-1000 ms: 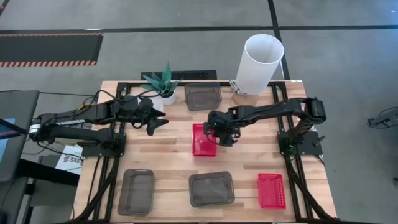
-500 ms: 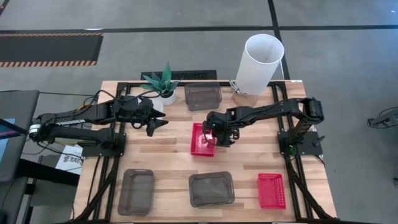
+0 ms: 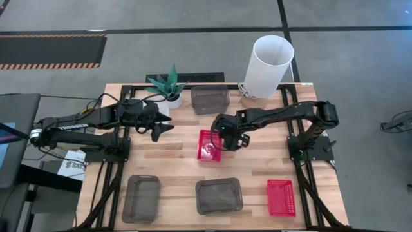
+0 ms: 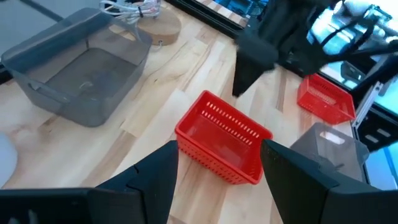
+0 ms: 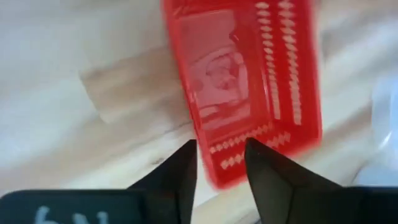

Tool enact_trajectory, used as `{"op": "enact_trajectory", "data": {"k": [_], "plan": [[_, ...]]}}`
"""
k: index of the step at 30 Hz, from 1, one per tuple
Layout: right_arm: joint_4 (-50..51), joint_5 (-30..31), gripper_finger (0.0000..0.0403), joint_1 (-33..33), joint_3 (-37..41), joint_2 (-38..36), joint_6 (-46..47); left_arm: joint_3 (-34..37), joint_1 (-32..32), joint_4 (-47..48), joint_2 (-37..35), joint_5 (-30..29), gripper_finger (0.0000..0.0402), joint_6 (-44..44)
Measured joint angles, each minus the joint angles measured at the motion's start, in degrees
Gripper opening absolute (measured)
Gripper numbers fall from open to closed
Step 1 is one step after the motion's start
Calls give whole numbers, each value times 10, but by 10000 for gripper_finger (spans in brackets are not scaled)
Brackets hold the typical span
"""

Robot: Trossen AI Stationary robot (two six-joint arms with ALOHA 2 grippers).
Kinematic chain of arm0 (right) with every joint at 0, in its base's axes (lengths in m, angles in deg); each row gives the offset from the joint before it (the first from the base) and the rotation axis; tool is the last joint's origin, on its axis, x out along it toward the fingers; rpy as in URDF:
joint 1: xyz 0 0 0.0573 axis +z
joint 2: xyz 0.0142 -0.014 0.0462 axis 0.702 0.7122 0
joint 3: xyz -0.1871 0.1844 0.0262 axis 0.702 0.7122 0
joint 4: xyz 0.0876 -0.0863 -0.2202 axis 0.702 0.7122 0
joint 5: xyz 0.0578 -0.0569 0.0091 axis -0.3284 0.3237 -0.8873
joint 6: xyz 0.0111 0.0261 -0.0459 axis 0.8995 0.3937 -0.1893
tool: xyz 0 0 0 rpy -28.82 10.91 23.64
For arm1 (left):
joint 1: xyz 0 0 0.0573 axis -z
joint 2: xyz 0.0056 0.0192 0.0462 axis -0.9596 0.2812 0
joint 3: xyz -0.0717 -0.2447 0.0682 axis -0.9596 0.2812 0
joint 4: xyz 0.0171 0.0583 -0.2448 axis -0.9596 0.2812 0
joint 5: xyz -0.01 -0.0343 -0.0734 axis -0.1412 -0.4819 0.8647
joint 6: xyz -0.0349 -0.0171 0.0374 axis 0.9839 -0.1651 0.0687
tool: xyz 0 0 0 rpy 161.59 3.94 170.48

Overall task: Stack baskets by color
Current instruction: Stack the bottom red bin on the top red bin

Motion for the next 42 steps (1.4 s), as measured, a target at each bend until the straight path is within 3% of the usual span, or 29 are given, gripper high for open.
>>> {"op": "enact_trajectory", "data": {"k": [3, 8, 12, 16, 25, 31, 42], "plan": [[56, 0, 172, 4, -29, -19, 213, 0, 0, -2, 0, 12, 215, -32], [193, -1, 182, 18, -55, -33, 685, 0, -5, -6, 0, 14, 215, -99], [296, -63, 177, 44, -40, -32, 1005, 0, -26, -21, 4, 51, 215, -143], [302, -124, 174, 133, -5, -40, 1281, 0, -51, -53, 18, 124, 215, -176], [189, -95, 183, 366, 36, -65, 1829, 0, -74, -55, 83, 269, 215, -244], [167, -91, 211, 443, 68, -52, 2007, 0, -74, -55, 124, 337, 215, -263], [97, -83, 238, 442, 155, -52, 2019, 0, -74, -57, 134, 352, 215, -235]]}}
